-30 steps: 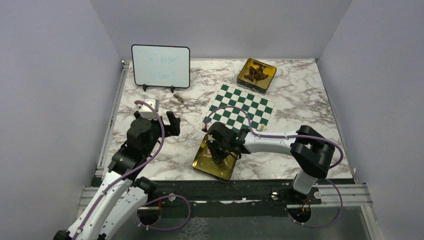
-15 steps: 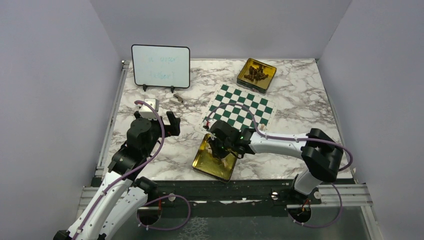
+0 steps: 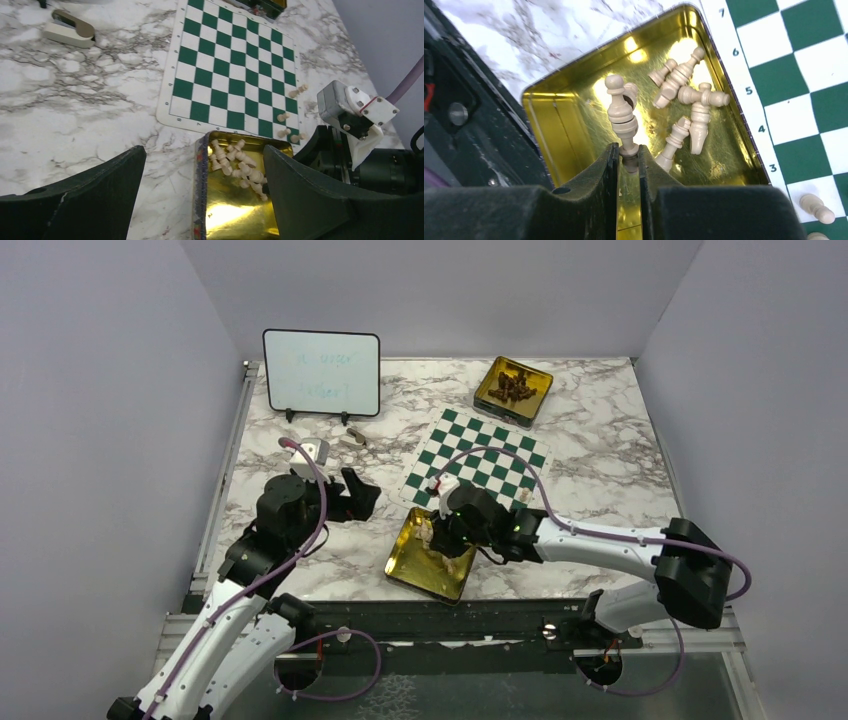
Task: Set up the chess pieces on the board
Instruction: Pick up the chess piece from the storage box, then place the chess piece on the chessboard, then pick up the chess piece from the storage box.
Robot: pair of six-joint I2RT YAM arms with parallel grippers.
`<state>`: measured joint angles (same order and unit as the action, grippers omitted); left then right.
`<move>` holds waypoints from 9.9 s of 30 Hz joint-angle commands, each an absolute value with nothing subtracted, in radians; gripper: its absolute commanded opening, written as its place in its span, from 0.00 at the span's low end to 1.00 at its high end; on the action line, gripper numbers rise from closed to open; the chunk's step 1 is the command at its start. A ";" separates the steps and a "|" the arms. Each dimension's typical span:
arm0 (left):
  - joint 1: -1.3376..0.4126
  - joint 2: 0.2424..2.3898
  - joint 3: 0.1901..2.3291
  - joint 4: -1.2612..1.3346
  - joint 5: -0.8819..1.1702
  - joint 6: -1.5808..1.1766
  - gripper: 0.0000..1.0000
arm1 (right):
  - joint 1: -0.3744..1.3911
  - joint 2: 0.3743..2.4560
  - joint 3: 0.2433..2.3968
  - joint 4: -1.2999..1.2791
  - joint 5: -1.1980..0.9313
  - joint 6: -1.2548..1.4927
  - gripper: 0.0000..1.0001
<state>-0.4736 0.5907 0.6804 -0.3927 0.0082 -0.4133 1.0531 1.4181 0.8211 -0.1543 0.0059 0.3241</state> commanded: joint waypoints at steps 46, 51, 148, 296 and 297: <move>-0.477 0.932 0.576 -0.032 0.629 -0.824 0.48 | 1.060 1.169 0.664 0.167 -0.059 0.322 0.10; -0.476 0.932 0.565 -0.019 0.631 -0.829 0.44 | 1.060 1.173 0.665 0.166 -0.053 0.324 0.10; -1.029 1.987 1.453 0.086 -0.355 -0.399 0.00 | 1.060 0.389 0.752 -0.680 0.730 0.830 1.00; -0.430 0.816 0.800 -0.373 -0.180 -0.313 0.77 | 1.060 1.622 0.921 -0.250 0.311 0.526 0.29; -0.430 0.817 0.800 -0.373 -0.180 -0.313 0.77 | 1.060 1.624 0.919 -0.252 0.309 0.526 0.29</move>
